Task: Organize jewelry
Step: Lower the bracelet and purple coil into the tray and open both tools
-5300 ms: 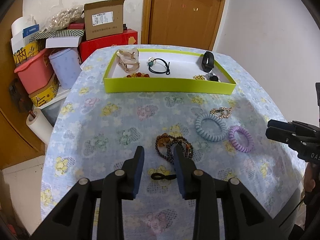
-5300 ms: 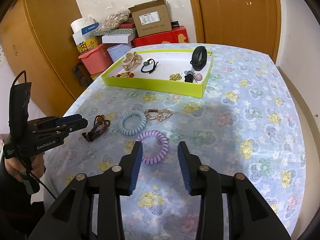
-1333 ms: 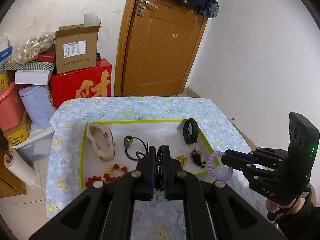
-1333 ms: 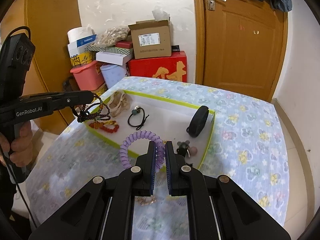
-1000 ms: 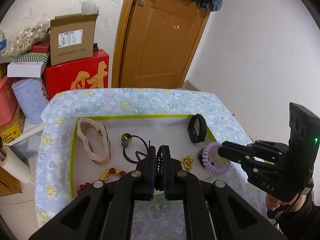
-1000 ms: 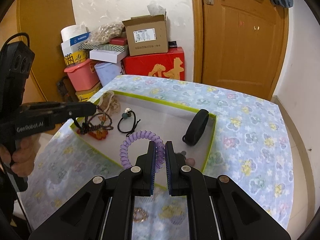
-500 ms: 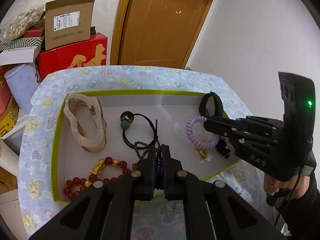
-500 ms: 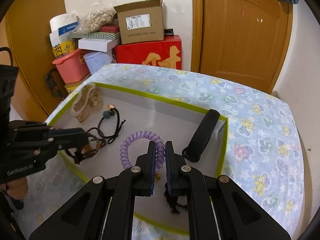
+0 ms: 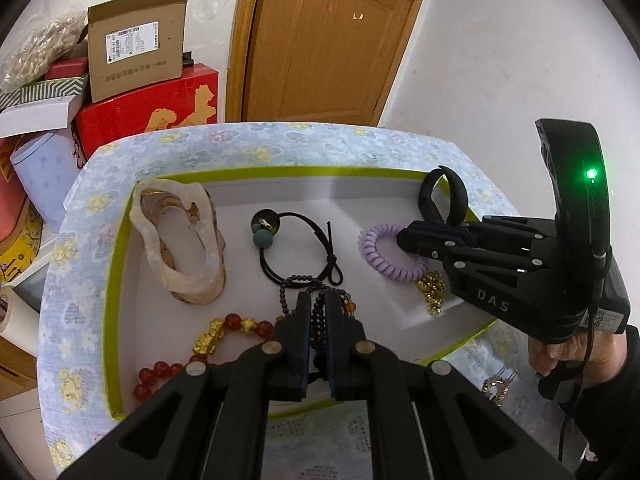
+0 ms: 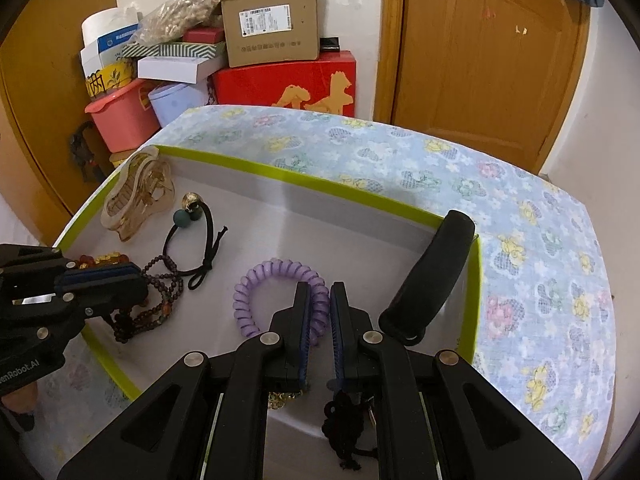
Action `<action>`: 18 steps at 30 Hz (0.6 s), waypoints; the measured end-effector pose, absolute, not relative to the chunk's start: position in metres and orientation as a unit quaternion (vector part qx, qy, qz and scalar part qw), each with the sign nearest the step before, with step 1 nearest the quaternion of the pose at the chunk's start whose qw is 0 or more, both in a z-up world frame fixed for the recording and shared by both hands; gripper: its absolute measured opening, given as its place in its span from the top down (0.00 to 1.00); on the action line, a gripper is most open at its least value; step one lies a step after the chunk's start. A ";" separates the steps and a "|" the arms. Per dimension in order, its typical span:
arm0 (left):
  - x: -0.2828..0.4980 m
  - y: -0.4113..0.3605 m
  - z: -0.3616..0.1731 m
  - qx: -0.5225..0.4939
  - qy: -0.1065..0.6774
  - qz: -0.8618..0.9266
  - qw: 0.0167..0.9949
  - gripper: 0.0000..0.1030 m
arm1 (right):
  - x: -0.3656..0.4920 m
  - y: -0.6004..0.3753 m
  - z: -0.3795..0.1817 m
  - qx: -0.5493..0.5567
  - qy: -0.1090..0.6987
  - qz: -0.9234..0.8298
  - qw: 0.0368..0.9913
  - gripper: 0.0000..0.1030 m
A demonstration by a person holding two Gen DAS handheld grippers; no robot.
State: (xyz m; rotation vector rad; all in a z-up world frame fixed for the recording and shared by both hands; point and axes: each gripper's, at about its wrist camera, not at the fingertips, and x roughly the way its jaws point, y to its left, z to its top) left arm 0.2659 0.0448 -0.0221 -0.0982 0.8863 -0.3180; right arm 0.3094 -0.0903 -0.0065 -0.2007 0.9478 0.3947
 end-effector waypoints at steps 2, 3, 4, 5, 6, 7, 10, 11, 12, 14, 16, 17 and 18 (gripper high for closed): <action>0.265 0.046 -0.020 -0.048 0.425 -0.152 0.891 0.93 | 0.309 -0.090 -0.006 -0.096 0.454 0.189 0.866 0.85; 0.264 0.046 -0.019 -0.048 0.423 -0.152 0.892 0.91 | 0.308 -0.090 -0.005 -0.095 0.453 0.190 0.866 0.84; 0.263 0.047 -0.017 -0.048 0.420 -0.152 0.893 0.87 | 0.307 -0.090 -0.005 -0.095 0.452 0.191 0.866 0.82; 0.261 0.047 -0.014 -0.048 0.417 -0.152 0.895 0.84 | 0.306 -0.090 -0.004 -0.094 0.450 0.192 0.867 0.80; 0.259 0.048 -0.011 -0.049 0.413 -0.151 0.897 0.76 | 0.305 -0.091 -0.003 -0.093 0.450 0.193 0.867 0.79; 0.258 0.049 -0.009 -0.050 0.409 -0.151 0.898 0.73 | 0.304 -0.091 -0.003 -0.092 0.449 0.193 0.868 0.77; 0.250 0.053 -0.001 -0.049 0.401 -0.142 0.903 0.73 | 0.298 -0.092 0.003 -0.090 0.444 0.195 0.870 0.74; 0.246 0.054 0.002 -0.049 0.398 -0.140 0.905 0.73 | 0.295 -0.093 0.007 -0.088 0.441 0.197 0.871 0.74; 0.242 0.056 0.006 -0.049 0.394 -0.135 0.908 0.73 | 0.293 -0.094 0.010 -0.087 0.439 0.198 0.872 0.74; 0.231 0.059 0.011 -0.044 0.386 -0.124 0.913 0.73 | 0.286 -0.096 0.017 -0.083 0.433 0.201 0.875 0.74; 0.217 0.062 0.017 -0.038 0.376 -0.114 0.919 0.73 | 0.277 -0.102 0.026 -0.076 0.426 0.206 0.878 0.74; 0.208 0.062 0.020 -0.035 0.373 -0.110 0.921 0.73 | 0.271 -0.104 0.030 -0.073 0.423 0.208 0.879 0.74; 0.201 0.062 0.022 -0.033 0.371 -0.107 0.922 0.73 | 0.265 -0.107 0.034 -0.071 0.419 0.210 0.880 0.74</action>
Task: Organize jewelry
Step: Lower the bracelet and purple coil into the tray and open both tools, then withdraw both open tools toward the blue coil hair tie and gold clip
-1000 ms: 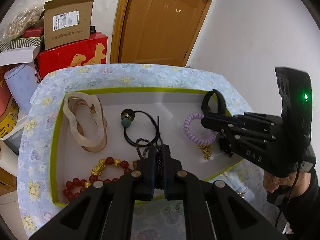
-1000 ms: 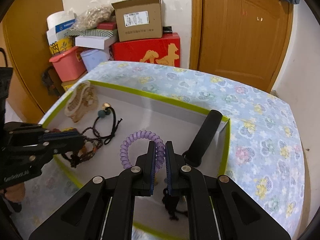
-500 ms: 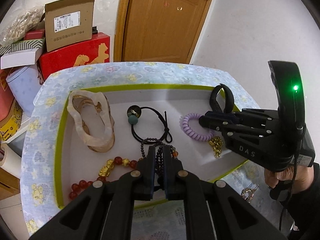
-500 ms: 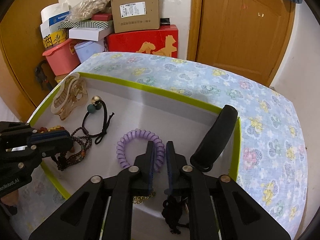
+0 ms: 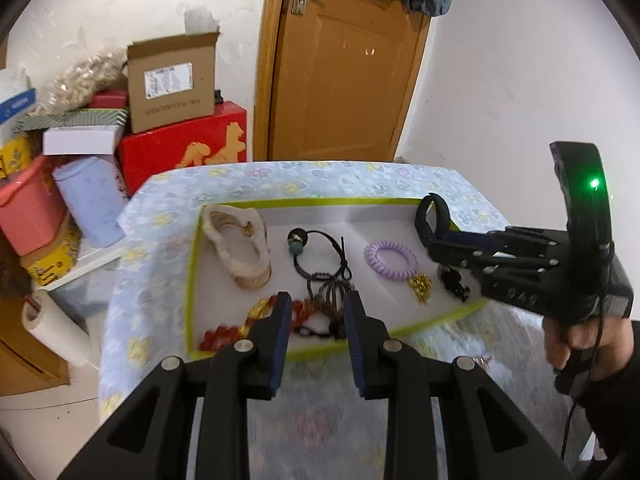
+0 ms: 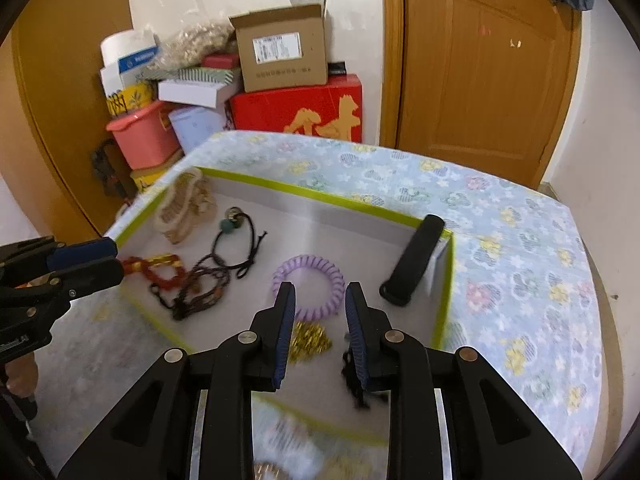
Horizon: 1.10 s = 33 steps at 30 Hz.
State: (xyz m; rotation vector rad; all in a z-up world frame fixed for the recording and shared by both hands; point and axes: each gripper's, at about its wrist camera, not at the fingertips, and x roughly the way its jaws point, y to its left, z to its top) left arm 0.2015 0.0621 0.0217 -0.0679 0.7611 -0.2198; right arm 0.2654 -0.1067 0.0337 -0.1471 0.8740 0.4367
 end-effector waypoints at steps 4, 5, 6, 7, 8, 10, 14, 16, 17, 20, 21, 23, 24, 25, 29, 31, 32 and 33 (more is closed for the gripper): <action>0.174 0.060 0.027 -0.031 0.366 -0.100 0.925 0.73 | 0.240 -0.116 0.043 -0.064 0.414 0.218 0.881 0.74; 0.171 0.059 0.028 -0.032 0.365 -0.100 0.925 0.73 | 0.231 -0.120 0.046 -0.061 0.413 0.219 0.882 0.74; 0.164 0.058 0.029 -0.032 0.364 -0.100 0.925 0.73 | 0.224 -0.122 0.048 -0.059 0.413 0.221 0.882 0.74; 0.159 0.057 0.029 -0.032 0.364 -0.099 0.926 0.73 | 0.215 -0.126 0.050 -0.057 0.411 0.222 0.882 0.74; 0.153 0.054 0.030 -0.030 0.363 -0.097 0.926 0.73 | 0.208 -0.128 0.052 -0.056 0.410 0.223 0.883 0.74; 0.142 0.051 0.032 -0.028 0.360 -0.096 0.927 0.73 | 0.195 -0.133 0.054 -0.054 0.409 0.223 0.883 0.74; 0.122 0.046 0.036 -0.033 0.358 -0.095 0.928 0.73 | 0.165 -0.144 0.059 -0.045 0.409 0.227 0.883 0.74; 0.112 0.044 0.036 -0.035 0.359 -0.093 0.928 0.73 | 0.154 -0.147 0.060 -0.043 0.410 0.228 0.882 0.74; 0.107 0.042 0.036 -0.036 0.360 -0.092 0.928 0.73 | 0.146 -0.150 0.060 -0.041 0.411 0.227 0.882 0.74; 0.093 0.039 0.035 -0.040 0.363 -0.090 0.927 0.73 | 0.127 -0.156 0.059 -0.034 0.414 0.228 0.881 0.74; 0.089 0.038 0.035 -0.041 0.363 -0.089 0.927 0.73 | 0.123 -0.157 0.058 -0.033 0.415 0.228 0.880 0.74; 0.081 0.036 0.035 -0.044 0.364 -0.087 0.926 0.73 | 0.112 -0.159 0.058 -0.032 0.418 0.228 0.879 0.74; 0.077 0.036 0.035 -0.047 0.364 -0.087 0.926 0.73 | 0.108 -0.160 0.057 -0.032 0.419 0.230 0.878 0.74; 0.074 0.035 0.034 -0.049 0.364 -0.086 0.926 0.73 | 0.103 -0.161 0.056 -0.032 0.420 0.231 0.877 0.74; 0.062 0.032 0.033 -0.052 0.367 -0.086 0.925 0.73 | 0.088 -0.169 0.052 -0.022 0.424 0.231 0.875 0.74; 0.058 0.030 0.032 -0.051 0.370 -0.087 0.924 0.73 | 0.084 -0.172 0.050 -0.018 0.427 0.232 0.874 0.74; 0.056 0.030 0.031 -0.050 0.371 -0.086 0.923 0.73 | 0.082 -0.173 0.049 -0.016 0.429 0.232 0.873 0.74; 0.055 0.030 0.031 -0.050 0.372 -0.086 0.923 0.73 | 0.080 -0.173 0.048 -0.015 0.431 0.232 0.872 0.74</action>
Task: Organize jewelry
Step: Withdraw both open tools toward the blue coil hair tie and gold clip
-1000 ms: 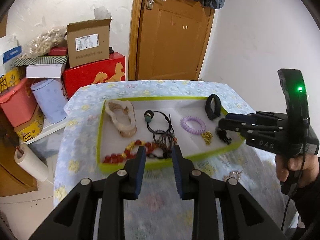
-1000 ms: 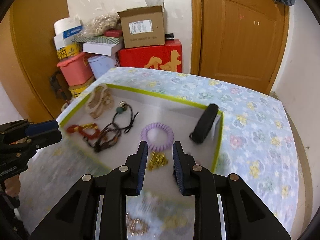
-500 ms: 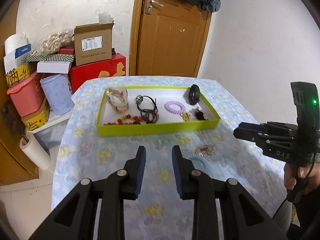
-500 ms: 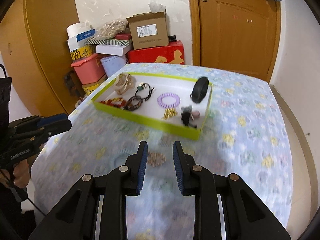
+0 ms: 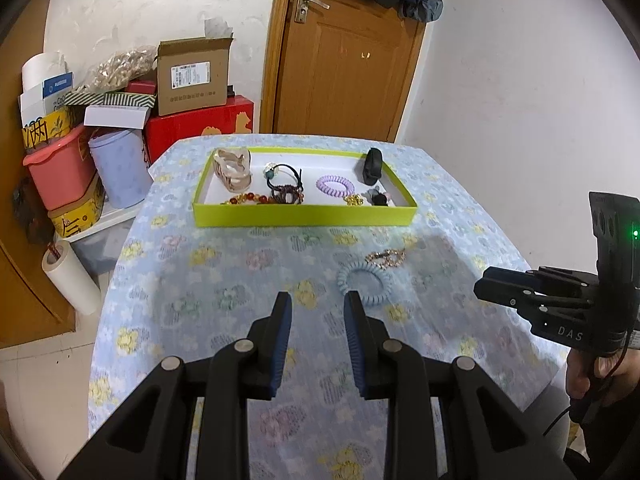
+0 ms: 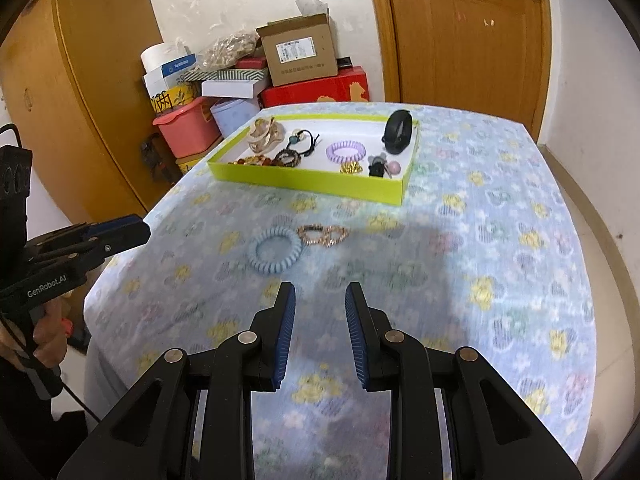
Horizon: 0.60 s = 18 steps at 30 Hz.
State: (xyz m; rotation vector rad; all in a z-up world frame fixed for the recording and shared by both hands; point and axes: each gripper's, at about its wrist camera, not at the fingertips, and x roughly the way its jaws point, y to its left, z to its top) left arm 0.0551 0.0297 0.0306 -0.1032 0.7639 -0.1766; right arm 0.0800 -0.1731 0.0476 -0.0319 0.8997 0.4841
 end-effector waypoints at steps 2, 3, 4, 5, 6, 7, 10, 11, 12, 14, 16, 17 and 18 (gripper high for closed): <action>0.053 0.029 0.029 -0.051 0.374 -0.085 0.922 0.73 | 0.077 -0.173 0.046 -0.015 0.433 0.233 0.871 0.74; 0.052 0.029 0.028 -0.052 0.375 -0.085 0.922 0.73 | 0.076 -0.173 0.045 -0.015 0.433 0.233 0.871 0.74; 0.052 0.028 0.028 -0.052 0.377 -0.085 0.921 0.73 | 0.076 -0.173 0.045 -0.014 0.434 0.233 0.870 0.74; 0.052 0.027 0.026 -0.051 0.378 -0.086 0.920 0.73 | 0.075 -0.174 0.044 -0.013 0.434 0.234 0.870 0.74; 0.053 0.026 0.025 -0.050 0.380 -0.086 0.920 0.73 | 0.075 -0.174 0.044 -0.013 0.435 0.234 0.870 0.74; 0.053 0.025 0.024 -0.050 0.382 -0.086 0.919 0.73 | 0.075 -0.174 0.043 -0.013 0.435 0.234 0.869 0.74; 0.056 0.022 0.021 -0.049 0.387 -0.089 0.917 0.73 | 0.077 -0.174 0.042 -0.012 0.437 0.235 0.868 0.74; 0.058 0.021 0.020 -0.049 0.388 -0.090 0.916 0.73 | 0.077 -0.174 0.042 -0.012 0.437 0.235 0.868 0.74; 0.060 0.020 0.019 -0.050 0.391 -0.091 0.915 0.73 | 0.078 -0.173 0.041 -0.013 0.438 0.235 0.868 0.74; 0.064 0.018 0.016 -0.051 0.394 -0.091 0.913 0.73 | 0.080 -0.174 0.040 -0.013 0.440 0.234 0.867 0.74; 0.069 0.015 0.013 -0.051 0.398 -0.094 0.911 0.73 | 0.081 -0.174 0.039 -0.013 0.441 0.235 0.866 0.74; 0.072 0.014 0.012 -0.050 0.400 -0.094 0.910 0.73 | 0.083 -0.174 0.038 -0.014 0.442 0.235 0.866 0.74; 0.074 0.012 0.011 -0.048 0.401 -0.096 0.910 0.73 | 0.085 -0.174 0.038 -0.014 0.442 0.235 0.866 0.74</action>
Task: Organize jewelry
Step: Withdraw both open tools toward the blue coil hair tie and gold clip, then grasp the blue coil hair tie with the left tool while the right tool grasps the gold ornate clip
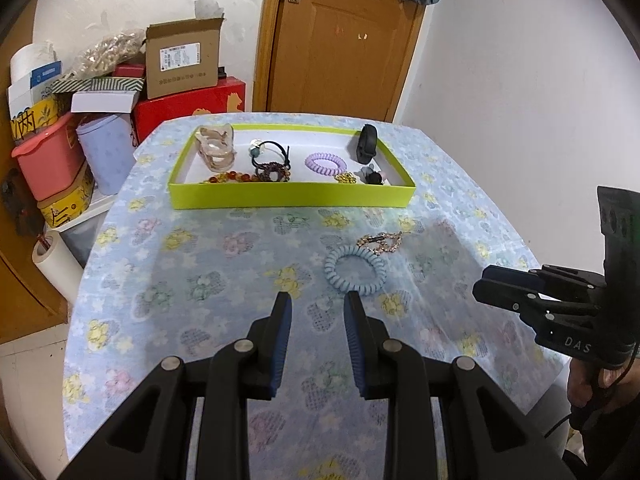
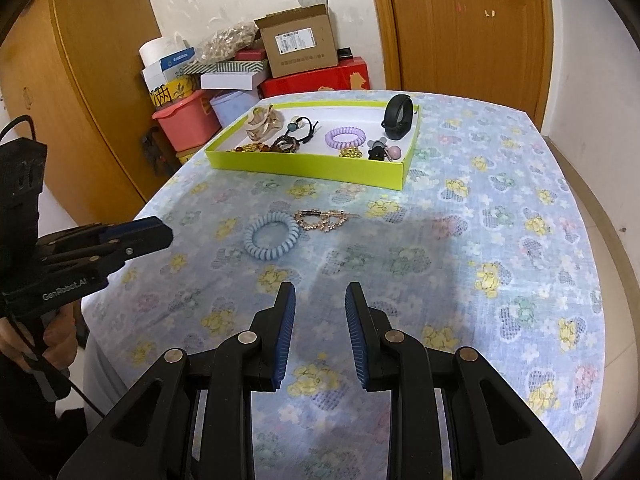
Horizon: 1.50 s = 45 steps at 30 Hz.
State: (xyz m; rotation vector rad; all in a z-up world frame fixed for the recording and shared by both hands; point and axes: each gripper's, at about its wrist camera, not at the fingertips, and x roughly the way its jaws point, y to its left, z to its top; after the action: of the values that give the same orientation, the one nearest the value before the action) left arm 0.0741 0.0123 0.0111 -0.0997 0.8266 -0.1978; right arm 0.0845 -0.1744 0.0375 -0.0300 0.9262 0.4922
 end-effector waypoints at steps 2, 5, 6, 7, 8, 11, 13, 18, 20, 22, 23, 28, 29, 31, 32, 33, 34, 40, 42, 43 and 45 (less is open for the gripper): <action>0.079 0.009 0.009 -0.047 0.403 -0.098 0.909 0.73 | 0.086 -0.174 0.036 -0.016 0.442 0.236 0.865 0.74; 0.089 0.006 0.004 -0.050 0.408 -0.101 0.906 0.73 | 0.093 -0.174 0.032 -0.019 0.444 0.236 0.864 0.66; 0.092 0.006 0.002 -0.053 0.410 -0.102 0.905 0.73 | 0.096 -0.174 0.031 -0.019 0.445 0.236 0.864 0.62; 0.096 0.005 0.000 -0.054 0.414 -0.102 0.903 0.73 | 0.098 -0.174 0.030 -0.019 0.445 0.235 0.864 0.58; 0.099 0.004 -0.003 -0.054 0.417 -0.100 0.902 0.73 | 0.101 -0.175 0.029 -0.019 0.446 0.234 0.864 0.58; 0.109 0.001 -0.009 -0.052 0.425 -0.101 0.898 0.73 | 0.113 -0.173 0.025 -0.024 0.446 0.236 0.863 0.58; 0.116 -0.001 -0.013 -0.048 0.428 -0.103 0.896 0.73 | 0.120 -0.170 0.024 -0.032 0.445 0.238 0.863 0.58; 0.128 -0.007 -0.022 -0.042 0.439 -0.108 0.891 0.73 | 0.145 -0.161 0.020 -0.047 0.440 0.258 0.859 0.58; 0.132 -0.010 -0.025 -0.040 0.442 -0.111 0.889 0.73 | 0.157 -0.157 0.017 -0.052 0.440 0.263 0.857 0.58; 0.136 -0.013 -0.028 -0.035 0.446 -0.112 0.887 0.73 | 0.166 -0.155 0.014 -0.052 0.442 0.271 0.854 0.58; 0.138 -0.014 -0.030 -0.032 0.449 -0.111 0.886 0.73 | 0.171 -0.153 0.012 -0.052 0.444 0.272 0.852 0.58; 0.140 -0.021 -0.033 -0.009 0.447 -0.110 0.888 0.73 | 0.180 -0.147 0.005 -0.063 0.450 0.284 0.844 0.63; 0.140 -0.022 -0.033 -0.004 0.445 -0.109 0.889 0.73 | 0.180 -0.146 0.004 -0.065 0.451 0.286 0.843 0.63; 0.139 -0.023 -0.033 0.004 0.443 -0.109 0.890 0.73 | 0.179 -0.144 0.002 -0.070 0.454 0.291 0.840 0.64; 0.139 -0.024 -0.033 0.007 0.442 -0.111 0.890 0.75 | 0.178 -0.143 0.002 -0.073 0.454 0.294 0.838 0.64; 0.139 -0.025 -0.033 0.007 0.442 -0.116 0.890 0.81 | 0.178 -0.142 0.002 -0.074 0.454 0.296 0.837 0.65; 0.139 -0.025 -0.033 0.008 0.442 -0.120 0.889 0.83 | 0.177 -0.142 0.001 -0.075 0.455 0.298 0.836 0.65; 0.136 -0.025 -0.033 0.027 0.442 -0.109 0.890 0.90 | 0.170 -0.140 0.001 -0.084 0.459 0.311 0.828 0.66; 0.134 -0.021 -0.033 0.025 0.442 -0.104 0.891 0.90 | 0.167 -0.138 0.001 -0.087 0.459 0.315 0.826 0.68; 0.134 -0.019 -0.033 0.023 0.442 -0.102 0.891 0.90 | 0.166 -0.138 0.001 -0.089 0.459 0.318 0.825 0.72; 0.132 -0.013 -0.033 0.019 0.442 -0.097 0.891 0.91 | 0.163 -0.136 0.000 -0.094 0.459 0.320 0.824 0.77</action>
State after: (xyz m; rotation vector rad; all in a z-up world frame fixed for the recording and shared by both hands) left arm 0.1323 -0.0132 -0.0326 0.0389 0.9178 -0.2006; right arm 0.1631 -0.1365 0.0004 -0.1993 0.9751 0.6808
